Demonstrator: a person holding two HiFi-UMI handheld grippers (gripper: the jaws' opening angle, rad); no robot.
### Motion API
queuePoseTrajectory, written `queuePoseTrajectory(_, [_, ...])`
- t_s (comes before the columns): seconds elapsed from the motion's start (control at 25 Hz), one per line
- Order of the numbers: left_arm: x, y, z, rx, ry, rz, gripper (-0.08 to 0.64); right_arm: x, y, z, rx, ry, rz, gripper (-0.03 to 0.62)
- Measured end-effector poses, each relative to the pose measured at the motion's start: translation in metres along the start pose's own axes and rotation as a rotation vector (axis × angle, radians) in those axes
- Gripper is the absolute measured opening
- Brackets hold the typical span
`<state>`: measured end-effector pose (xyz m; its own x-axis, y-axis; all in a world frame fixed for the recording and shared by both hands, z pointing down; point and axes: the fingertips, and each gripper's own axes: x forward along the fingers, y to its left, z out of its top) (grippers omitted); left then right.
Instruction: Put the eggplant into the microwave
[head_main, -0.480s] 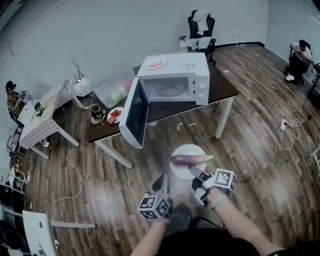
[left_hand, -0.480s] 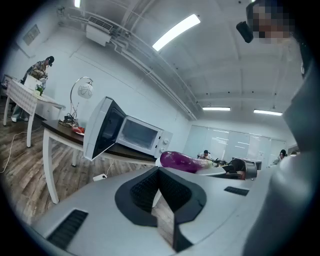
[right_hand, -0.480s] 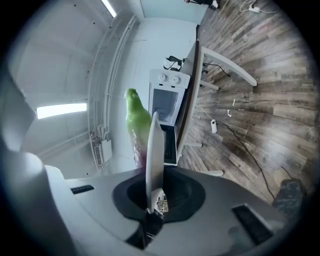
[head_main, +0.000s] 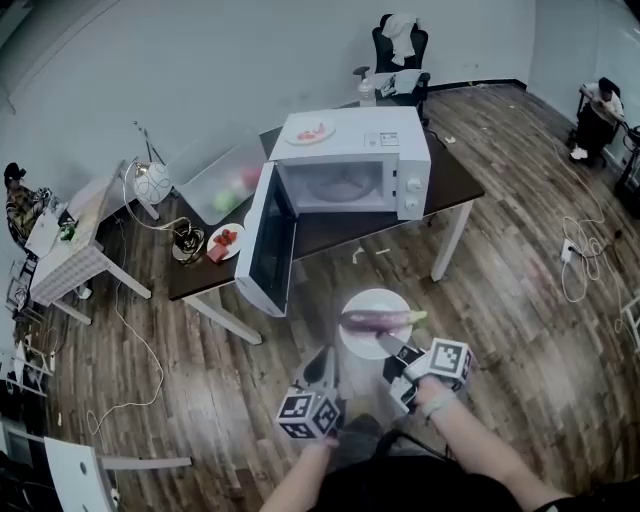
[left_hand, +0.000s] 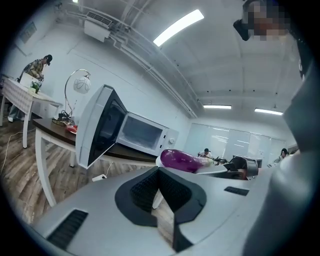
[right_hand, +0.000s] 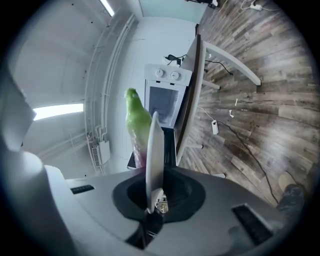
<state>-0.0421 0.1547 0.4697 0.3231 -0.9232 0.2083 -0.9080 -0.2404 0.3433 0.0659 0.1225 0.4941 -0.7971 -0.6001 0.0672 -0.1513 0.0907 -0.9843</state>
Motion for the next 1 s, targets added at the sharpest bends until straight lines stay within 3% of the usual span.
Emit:
queuePoseTrajectory(0.56, [0.056,0.041,0.017,0.015,0.025,-0.034,0.000,0.063,-0.008,0.032,0.016,-0.022,0.001,0.012])
queuePoseTrajectory(1.0, [0.101,0.056,0.033,0.046,0.023,-0.123,0.000,0.106,-0.015,0.067,0.026,-0.092,0.004,0.012])
